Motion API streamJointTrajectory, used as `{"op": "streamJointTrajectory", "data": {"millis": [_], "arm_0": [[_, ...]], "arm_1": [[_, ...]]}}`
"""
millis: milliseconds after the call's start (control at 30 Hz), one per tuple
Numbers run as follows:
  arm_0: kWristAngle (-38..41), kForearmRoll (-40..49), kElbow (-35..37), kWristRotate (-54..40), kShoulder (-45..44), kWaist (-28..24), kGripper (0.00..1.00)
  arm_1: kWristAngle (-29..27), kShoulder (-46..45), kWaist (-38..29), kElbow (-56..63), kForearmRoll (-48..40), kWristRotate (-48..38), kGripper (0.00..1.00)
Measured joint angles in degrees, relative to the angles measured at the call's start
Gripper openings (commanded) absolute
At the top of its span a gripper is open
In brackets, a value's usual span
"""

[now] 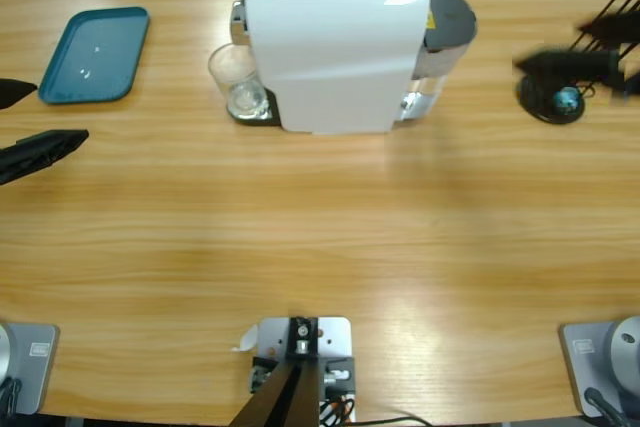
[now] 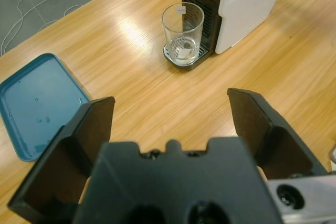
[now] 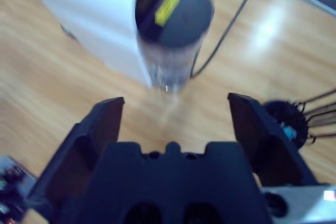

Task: Pour coffee

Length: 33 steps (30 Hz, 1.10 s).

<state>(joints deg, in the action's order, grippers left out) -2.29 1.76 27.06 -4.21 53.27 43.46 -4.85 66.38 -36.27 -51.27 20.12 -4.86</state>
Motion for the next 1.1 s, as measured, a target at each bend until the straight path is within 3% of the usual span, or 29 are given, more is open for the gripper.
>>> {"op": "streamJointTrajectory", "data": {"millis": [167, 467, 800, 1100], "arm_0": [[-0.1, -0.44, -0.13, 0.47, 0.06, 0.01, 0.931], [-0.29, -1.39, -0.47, 0.61, 1.65, 0.02, 0.931], [-0.29, -1.59, -0.47, 0.61, 3.9, 0.01, 0.931], [-0.29, -1.61, -0.47, 0.61, 3.91, 0.01, 0.931]], "arm_1": [[2.57, 7.85, 4.04, -10.6, 2.38, 3.3, 0.0], [3.44, 21.87, 4.53, -26.28, 12.78, 10.8, 0.0], [2.18, 27.86, 3.75, -37.43, 20.27, 13.31, 0.0], [0.3, 31.72, -1.98, -47.88, 26.13, 13.52, 0.0]]}}
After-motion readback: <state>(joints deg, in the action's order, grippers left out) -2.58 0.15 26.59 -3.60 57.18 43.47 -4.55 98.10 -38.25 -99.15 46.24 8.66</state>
